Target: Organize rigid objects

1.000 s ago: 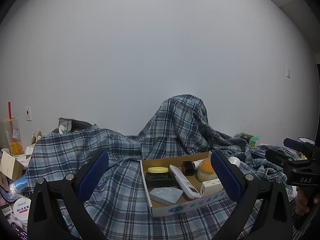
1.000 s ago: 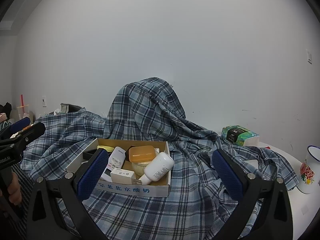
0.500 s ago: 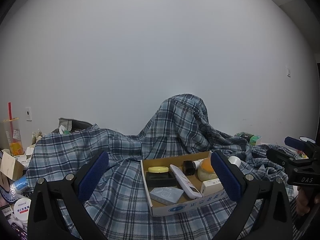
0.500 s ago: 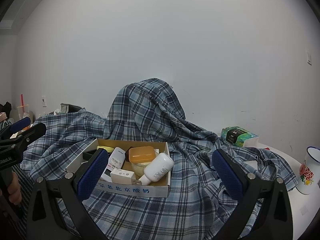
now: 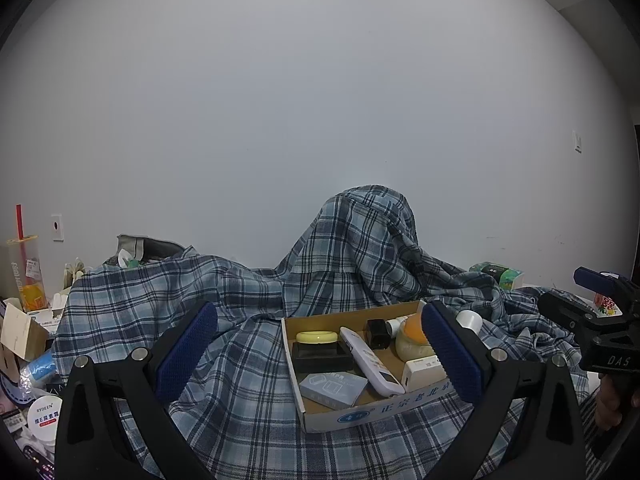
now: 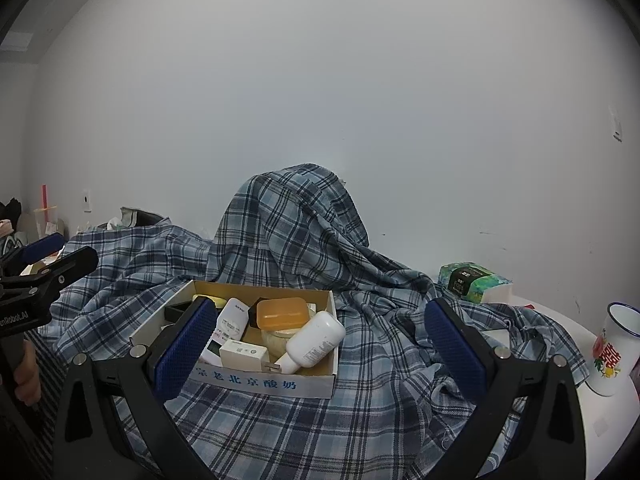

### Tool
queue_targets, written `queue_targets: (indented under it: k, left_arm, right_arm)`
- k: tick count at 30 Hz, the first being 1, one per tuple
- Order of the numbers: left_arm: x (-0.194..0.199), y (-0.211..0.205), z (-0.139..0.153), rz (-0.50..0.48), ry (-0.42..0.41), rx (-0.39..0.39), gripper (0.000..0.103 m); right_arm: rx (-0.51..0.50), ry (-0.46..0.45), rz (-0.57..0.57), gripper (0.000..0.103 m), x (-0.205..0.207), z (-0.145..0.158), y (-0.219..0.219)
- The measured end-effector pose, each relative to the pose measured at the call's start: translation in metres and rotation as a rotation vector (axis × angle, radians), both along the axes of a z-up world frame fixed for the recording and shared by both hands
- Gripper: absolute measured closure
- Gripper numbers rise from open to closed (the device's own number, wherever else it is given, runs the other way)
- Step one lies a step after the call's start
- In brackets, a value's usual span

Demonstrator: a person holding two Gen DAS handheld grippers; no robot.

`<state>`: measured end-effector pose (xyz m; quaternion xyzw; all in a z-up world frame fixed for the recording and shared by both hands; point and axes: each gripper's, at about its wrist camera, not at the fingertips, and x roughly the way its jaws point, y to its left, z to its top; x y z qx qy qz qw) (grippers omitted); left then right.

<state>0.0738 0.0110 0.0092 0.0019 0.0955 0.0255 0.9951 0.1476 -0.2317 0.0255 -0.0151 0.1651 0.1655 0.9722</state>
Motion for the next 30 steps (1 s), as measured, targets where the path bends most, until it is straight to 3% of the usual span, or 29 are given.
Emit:
queue_targets:
  k: [30]
  left_arm:
    - [-0.0005, -0.0005, -0.001, -0.003, -0.003, 0.005, 0.0]
  right_arm:
    - [-0.012, 0.006, -0.005, 0.0, 0.0001, -0.0004, -0.0006]
